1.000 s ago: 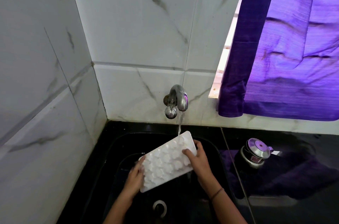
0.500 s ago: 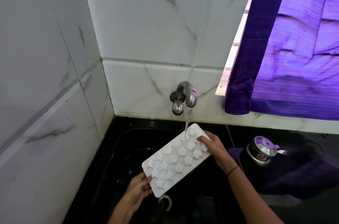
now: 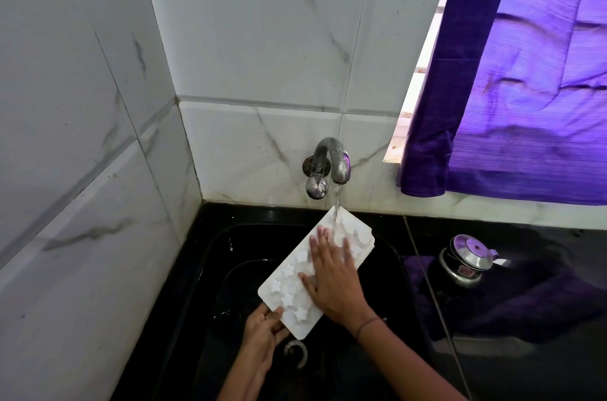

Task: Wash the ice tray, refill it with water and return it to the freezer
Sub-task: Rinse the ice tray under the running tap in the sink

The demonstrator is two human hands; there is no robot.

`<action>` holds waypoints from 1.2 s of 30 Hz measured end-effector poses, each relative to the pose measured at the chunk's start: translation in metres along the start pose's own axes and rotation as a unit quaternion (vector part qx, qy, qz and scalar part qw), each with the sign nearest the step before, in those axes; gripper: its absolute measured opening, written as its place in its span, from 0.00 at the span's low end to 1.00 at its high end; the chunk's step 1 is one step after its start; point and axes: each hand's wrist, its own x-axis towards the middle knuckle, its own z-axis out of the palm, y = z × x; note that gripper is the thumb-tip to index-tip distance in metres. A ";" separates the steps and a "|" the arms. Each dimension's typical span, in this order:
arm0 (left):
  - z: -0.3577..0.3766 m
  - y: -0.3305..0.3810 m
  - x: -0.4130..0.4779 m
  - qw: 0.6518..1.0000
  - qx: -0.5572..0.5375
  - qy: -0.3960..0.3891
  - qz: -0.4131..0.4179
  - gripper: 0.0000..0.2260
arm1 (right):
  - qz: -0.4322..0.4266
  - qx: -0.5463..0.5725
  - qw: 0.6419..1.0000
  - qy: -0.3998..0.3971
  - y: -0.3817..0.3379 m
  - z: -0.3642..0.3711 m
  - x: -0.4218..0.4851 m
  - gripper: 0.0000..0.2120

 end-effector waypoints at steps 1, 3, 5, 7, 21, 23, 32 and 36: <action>0.002 0.000 0.001 1.000 -0.002 0.000 0.001 0.09 | -0.027 0.006 1.000 -0.006 -0.011 0.003 -0.006 0.34; 0.005 0.002 0.002 1.000 -0.004 -0.001 0.004 0.10 | -0.076 0.020 0.997 -0.009 -0.029 0.008 -0.018 0.33; 0.005 0.003 0.003 1.000 -0.007 0.003 0.008 0.11 | -0.117 0.023 0.993 -0.004 -0.040 0.010 -0.029 0.31; 0.003 0.003 0.003 1.000 -0.008 0.010 0.011 0.11 | -0.159 0.015 0.987 -0.002 -0.040 0.009 -0.034 0.29; -0.018 -0.002 0.003 0.997 0.073 0.035 0.007 0.10 | -0.159 -0.064 0.982 -0.085 0.099 -0.020 0.010 0.31; -0.019 -0.003 0.003 0.997 0.063 0.038 0.005 0.10 | -0.101 -0.044 0.991 -0.081 0.111 -0.024 0.015 0.33; -0.002 -0.007 -0.003 0.999 -0.005 0.049 0.001 0.09 | 0.026 -0.003 0.999 -0.032 0.029 0.001 0.001 0.37; -0.002 -0.007 -0.004 0.998 -0.023 0.055 0.000 0.09 | -0.025 0.011 0.999 -0.033 -0.010 0.012 -0.018 0.37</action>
